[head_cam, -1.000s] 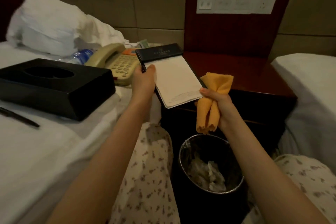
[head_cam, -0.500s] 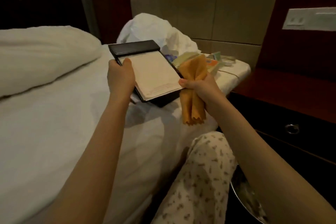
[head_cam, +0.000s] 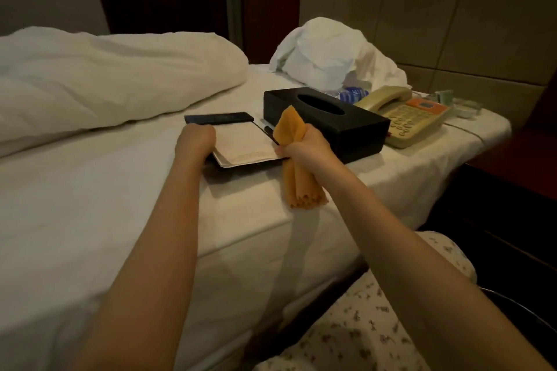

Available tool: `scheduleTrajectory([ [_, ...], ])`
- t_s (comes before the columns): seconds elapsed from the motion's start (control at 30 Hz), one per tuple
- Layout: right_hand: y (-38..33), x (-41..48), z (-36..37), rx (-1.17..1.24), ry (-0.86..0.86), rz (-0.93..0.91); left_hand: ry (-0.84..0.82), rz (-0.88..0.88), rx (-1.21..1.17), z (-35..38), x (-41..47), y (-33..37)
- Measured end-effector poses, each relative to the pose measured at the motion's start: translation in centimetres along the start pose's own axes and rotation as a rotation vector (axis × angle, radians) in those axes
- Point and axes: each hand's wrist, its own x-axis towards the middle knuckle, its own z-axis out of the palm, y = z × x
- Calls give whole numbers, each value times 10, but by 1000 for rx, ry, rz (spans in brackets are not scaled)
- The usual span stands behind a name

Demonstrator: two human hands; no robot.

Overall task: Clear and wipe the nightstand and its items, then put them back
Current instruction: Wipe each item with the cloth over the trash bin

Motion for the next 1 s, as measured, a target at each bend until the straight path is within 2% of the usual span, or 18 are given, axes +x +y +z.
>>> scheduleTrajectory([
  [0.17,0,0,-7,-101,25,46,-7,-22,116,9,2,-4],
  [0.27,0,-2,-14,-254,106,30,-20,-1,213,12,4,-7],
  [0.37,5,-9,-13,-443,207,-28,-9,23,332,13,2,-7],
  [0.43,9,-12,-13,-480,261,-90,5,44,415,12,0,-7],
  [0.6,1,-14,-33,-155,228,-81,128,81,635,15,-14,-5],
  [0.63,1,-14,-38,-59,191,-68,163,139,660,17,-20,0],
  [0.7,1,-17,-47,136,114,-28,148,337,560,26,-33,14],
  [0.8,3,-18,-60,290,101,1,-63,585,240,44,-60,35],
  [0.9,6,-17,-75,404,176,24,-261,659,31,61,-84,54],
  [1.0,13,-18,-91,534,229,76,-458,684,-18,81,-102,68],
])
